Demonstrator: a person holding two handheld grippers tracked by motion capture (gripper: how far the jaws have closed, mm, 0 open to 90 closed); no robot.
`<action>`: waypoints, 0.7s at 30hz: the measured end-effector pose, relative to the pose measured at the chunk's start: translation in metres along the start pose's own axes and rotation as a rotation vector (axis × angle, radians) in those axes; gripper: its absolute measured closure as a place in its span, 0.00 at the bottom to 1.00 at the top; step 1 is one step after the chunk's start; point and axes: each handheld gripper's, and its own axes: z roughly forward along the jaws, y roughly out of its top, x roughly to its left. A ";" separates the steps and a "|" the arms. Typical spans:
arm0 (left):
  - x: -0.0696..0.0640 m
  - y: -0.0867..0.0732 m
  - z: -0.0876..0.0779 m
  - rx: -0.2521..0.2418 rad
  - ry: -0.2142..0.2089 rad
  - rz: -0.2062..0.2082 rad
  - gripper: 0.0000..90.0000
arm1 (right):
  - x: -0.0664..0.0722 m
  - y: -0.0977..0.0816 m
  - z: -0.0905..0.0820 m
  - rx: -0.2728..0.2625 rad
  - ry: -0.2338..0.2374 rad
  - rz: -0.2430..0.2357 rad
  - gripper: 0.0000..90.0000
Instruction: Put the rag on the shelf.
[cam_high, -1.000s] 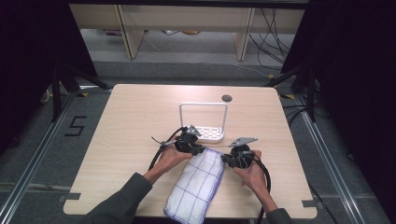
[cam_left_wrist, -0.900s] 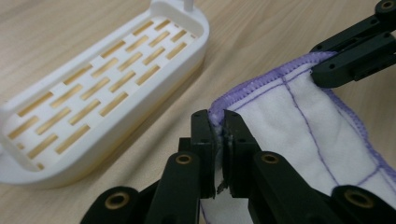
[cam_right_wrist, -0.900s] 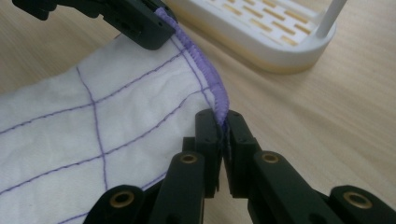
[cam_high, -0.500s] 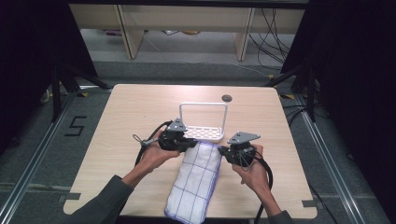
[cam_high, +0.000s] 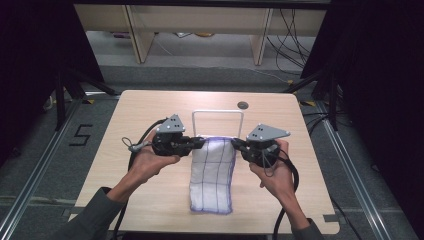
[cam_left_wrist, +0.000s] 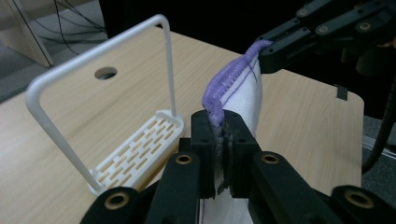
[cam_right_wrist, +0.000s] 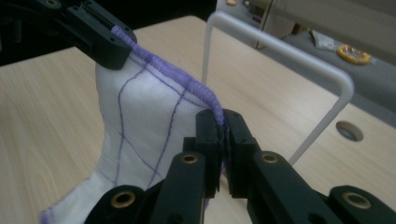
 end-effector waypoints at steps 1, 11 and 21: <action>0.000 0.005 -0.003 -0.004 0.005 0.008 0.93 | 0.000 0.005 -0.003 -0.012 -0.001 -0.003 0.96; 0.006 0.045 -0.018 -0.056 0.053 0.043 0.93 | -0.007 0.050 -0.019 -0.073 -0.074 -0.056 0.96; 0.026 0.077 -0.018 -0.082 0.099 0.046 0.93 | -0.024 0.080 -0.021 -0.109 -0.098 -0.042 0.96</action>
